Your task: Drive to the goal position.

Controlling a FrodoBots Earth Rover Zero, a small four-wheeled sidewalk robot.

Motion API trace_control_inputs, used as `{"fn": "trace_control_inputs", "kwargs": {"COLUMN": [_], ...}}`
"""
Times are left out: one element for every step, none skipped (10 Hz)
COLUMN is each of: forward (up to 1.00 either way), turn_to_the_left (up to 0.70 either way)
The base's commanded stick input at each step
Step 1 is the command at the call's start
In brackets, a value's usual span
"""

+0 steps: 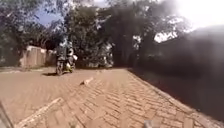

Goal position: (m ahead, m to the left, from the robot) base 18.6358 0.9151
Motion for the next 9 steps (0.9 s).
{"fn": "trace_control_inputs", "kwargs": {"forward": [0.7,0.7,0.7,0.7,0.7,0.7,0.7,0.7,0.7], "turn_to_the_left": [0.0,0.0,0.0,0.0,0.0,0.0,0.0,0.0,0.0]}}
